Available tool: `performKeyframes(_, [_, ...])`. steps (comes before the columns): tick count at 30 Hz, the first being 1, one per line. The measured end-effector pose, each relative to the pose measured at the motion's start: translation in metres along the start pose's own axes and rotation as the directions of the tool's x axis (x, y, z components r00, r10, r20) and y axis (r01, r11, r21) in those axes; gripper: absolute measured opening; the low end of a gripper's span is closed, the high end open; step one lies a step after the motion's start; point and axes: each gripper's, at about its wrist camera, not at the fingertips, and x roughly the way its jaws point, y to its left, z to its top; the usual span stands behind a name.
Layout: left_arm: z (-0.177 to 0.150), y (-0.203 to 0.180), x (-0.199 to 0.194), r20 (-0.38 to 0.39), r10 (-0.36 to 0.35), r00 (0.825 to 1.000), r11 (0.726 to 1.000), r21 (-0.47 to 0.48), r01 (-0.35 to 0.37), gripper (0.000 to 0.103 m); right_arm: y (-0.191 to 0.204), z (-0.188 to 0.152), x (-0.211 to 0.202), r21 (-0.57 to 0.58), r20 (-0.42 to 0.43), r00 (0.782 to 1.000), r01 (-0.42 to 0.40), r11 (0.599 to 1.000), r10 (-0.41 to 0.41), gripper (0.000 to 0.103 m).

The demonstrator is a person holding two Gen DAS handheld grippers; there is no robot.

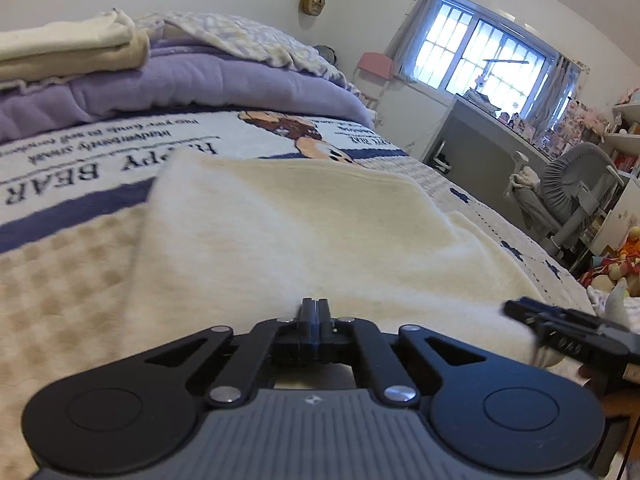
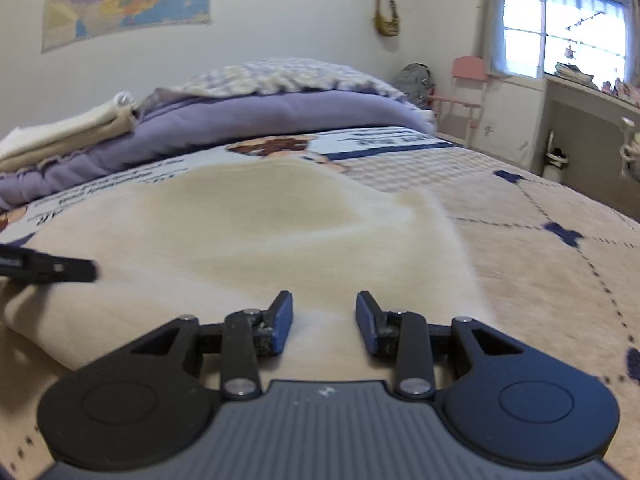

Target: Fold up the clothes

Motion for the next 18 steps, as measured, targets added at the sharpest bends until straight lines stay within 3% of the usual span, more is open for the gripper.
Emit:
performKeyframes(1, [0.0,0.003,-0.003,0.0,0.003,1.0,1.0,-0.003,-0.003,0.001,-0.008,-0.002,-0.002,0.001,-0.003,1.0,0.009,1.0,-0.009,0.02])
performKeyframes(10, [0.0,0.02,-0.031,-0.012,0.059,0.998,0.997,-0.05,-0.06,0.001,-0.028,-0.002,-0.015,-0.051,-0.031,0.999,0.03,0.998,-0.032,0.021])
performKeyframes(13, [0.004,0.014,-0.037,-0.046,0.093,0.995,0.995,-0.026,-0.094,0.001,-0.026,0.002,-0.018,-0.074,-0.052,0.998,0.034,0.997,-0.038,0.025])
performKeyframes(16, [0.009,0.006,-0.039,-0.093,0.15,0.984,0.989,0.005,-0.15,0.004,-0.023,0.006,-0.021,-0.105,-0.075,0.995,0.063,0.992,-0.071,0.048])
performKeyframes(18, [0.01,0.001,-0.038,-0.132,0.21,0.969,0.978,0.023,-0.209,0.009,-0.028,0.009,-0.024,-0.103,-0.105,0.991,0.069,0.992,-0.08,0.048])
